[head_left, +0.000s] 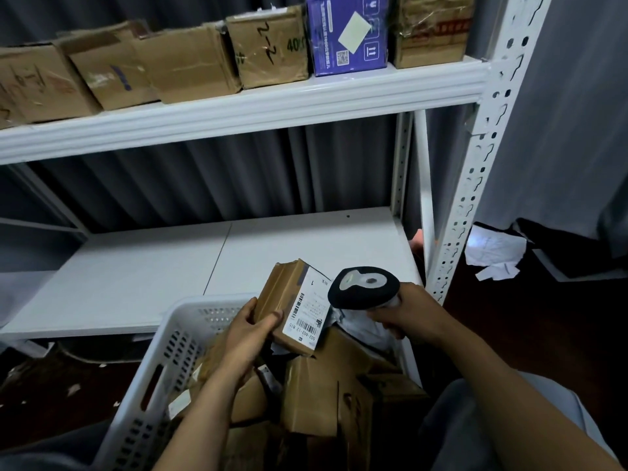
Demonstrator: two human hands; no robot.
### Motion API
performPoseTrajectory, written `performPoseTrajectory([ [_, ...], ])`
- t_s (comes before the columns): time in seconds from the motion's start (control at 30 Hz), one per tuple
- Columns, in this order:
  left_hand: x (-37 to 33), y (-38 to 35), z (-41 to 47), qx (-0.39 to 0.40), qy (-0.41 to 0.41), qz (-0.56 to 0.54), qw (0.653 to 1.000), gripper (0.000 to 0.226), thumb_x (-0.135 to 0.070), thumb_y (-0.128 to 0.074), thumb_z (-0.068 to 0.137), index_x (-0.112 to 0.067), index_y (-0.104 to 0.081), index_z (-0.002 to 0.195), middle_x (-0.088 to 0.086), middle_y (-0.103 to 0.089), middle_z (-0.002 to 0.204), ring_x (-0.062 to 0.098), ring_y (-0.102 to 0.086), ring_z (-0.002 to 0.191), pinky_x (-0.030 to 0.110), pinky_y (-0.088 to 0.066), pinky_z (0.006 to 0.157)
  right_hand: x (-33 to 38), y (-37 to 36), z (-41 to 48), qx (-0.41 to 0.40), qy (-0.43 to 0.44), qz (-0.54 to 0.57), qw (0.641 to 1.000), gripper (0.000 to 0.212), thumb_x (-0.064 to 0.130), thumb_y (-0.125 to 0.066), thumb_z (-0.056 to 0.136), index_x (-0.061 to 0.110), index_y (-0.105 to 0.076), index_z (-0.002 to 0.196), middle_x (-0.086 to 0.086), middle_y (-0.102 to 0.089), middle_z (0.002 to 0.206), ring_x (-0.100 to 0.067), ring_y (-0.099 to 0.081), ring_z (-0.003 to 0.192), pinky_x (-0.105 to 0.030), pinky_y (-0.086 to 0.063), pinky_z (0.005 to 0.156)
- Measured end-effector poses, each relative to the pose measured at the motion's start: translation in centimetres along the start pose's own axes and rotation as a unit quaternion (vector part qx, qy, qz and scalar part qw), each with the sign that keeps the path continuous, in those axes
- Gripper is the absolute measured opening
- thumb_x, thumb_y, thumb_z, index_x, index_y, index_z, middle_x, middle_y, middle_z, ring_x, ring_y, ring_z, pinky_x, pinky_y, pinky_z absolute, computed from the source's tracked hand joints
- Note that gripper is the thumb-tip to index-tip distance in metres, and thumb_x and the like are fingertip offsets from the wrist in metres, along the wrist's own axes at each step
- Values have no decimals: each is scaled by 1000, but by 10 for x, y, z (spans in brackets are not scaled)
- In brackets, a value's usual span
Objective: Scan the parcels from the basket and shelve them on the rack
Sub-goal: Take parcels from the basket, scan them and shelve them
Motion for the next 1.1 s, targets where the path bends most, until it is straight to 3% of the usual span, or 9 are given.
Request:
performPoseTrajectory([
  [0.23, 3, 5, 7, 3, -12, -3, 1000, 67, -28, -71, 84, -22, -41, 144, 4, -60, 127, 21, -63, 104, 42, -52, 95, 2, 2, 2, 19, 2, -2, 1000, 5, -1, -69, 80, 3, -64, 78, 0, -57, 49, -14, -48, 41, -25, -41, 44],
  [0.37, 4, 7, 9, -1, -19, -3, 1000, 63, -27, -69, 86, -23, -43, 143, 2, -60, 123, 17, -62, 101, 34, -51, 90, 2, 3, 2, 17, 6, -2, 1000, 6, -3, -68, 80, 2, -64, 79, -2, -57, 49, -13, -49, 40, -24, -41, 43],
  [0.53, 4, 6, 9, 5, -19, -4, 1000, 61, -29, -68, 86, -25, -44, 141, 2, -61, 121, 17, -63, 99, 36, -53, 90, 2, 3, 3, 20, 11, -6, 1000, 5, -2, -67, 79, -5, -63, 80, -3, -57, 49, -14, -49, 41, -24, -41, 43],
  [0.7, 1, 3, 7, 16, -27, -28, 999, 56, -28, -68, 86, -24, -48, 138, 2, -61, 121, 16, -63, 100, 34, -53, 87, 4, 2, 3, 9, 17, 8, 1000, 7, -1, -69, 79, 1, -62, 77, 1, -55, 47, -14, -48, 41, -24, -41, 45],
  [0.83, -14, -1, 0, 27, -39, -45, 998, 69, -59, -69, 65, -34, -57, 127, 0, -65, 122, 18, -64, 105, 44, -50, 97, 7, 3, 1, -16, 19, 60, 998, 11, 1, -69, 81, 1, -62, 72, -3, -56, 49, -18, -49, 44, -22, -41, 45],
  [0.97, -47, -10, -14, 53, -66, -107, 991, 22, -31, -57, 94, -29, -58, 117, -4, -69, 102, 10, -64, 91, 25, -52, 72, 19, 7, -9, -55, 38, 170, 983, 13, -2, -63, 88, 1, -65, 75, -13, -65, 62, -24, -57, 50, -31, -50, 54],
  [1.03, -67, -17, -23, 83, -73, -124, 986, 25, -31, -55, 96, -25, -61, 119, 1, -71, 105, 18, -66, 97, 29, -53, 75, 28, 6, -17, -75, 47, 234, 968, 4, -2, -63, 88, -2, -66, 86, -17, -71, 73, -23, -64, 54, -31, -53, 54],
  [1.1, -88, -23, -30, 108, -86, -138, 981, 30, -35, -53, 95, -26, -62, 122, 2, -73, 105, 20, -66, 98, 37, -53, 83, 38, 7, -23, -104, 60, 277, 953, 10, -2, -63, 87, -3, -68, 96, -17, -74, 84, -26, -70, 67, -33, -57, 58],
])
Point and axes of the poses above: each hand's wrist, its own z-axis towards the middle knuckle, its own y-axis out of the back of the hand, x = y × z, the point moved 4 cm from there along z, towards the middle knuckle
